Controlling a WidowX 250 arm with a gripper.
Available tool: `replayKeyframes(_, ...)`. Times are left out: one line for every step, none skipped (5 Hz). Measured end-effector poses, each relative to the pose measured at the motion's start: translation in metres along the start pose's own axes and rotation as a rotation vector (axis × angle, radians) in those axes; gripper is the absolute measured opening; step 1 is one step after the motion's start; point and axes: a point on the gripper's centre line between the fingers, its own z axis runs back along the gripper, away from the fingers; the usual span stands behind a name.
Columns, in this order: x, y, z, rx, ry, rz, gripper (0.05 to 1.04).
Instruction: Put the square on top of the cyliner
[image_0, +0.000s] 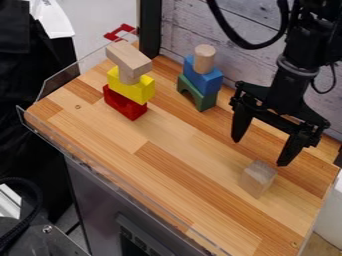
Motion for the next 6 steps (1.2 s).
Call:
replayKeyframes(-0.003, 0.001, -0.011, 0.011, 0.037, 0.003, 1.000)
replayKeyframes(-0.006, -0.002, -0.017, -0.017, 0.039, 0.007, 1.000)
replayKeyframes(-0.005, -0.003, -0.019, -0.024, 0.029, 0.004, 1.000)
replayKeyframes(-0.008, -0.003, -0.021, -0.026, 0.040, 0.011, 1.000)
replayKeyframes(-0.009, -0.007, -0.025, -0.052, 0.060, 0.013, 1.000)
replayKeyframes(-0.011, -0.007, -0.031, -0.058, 0.078, 0.018, 1.000)
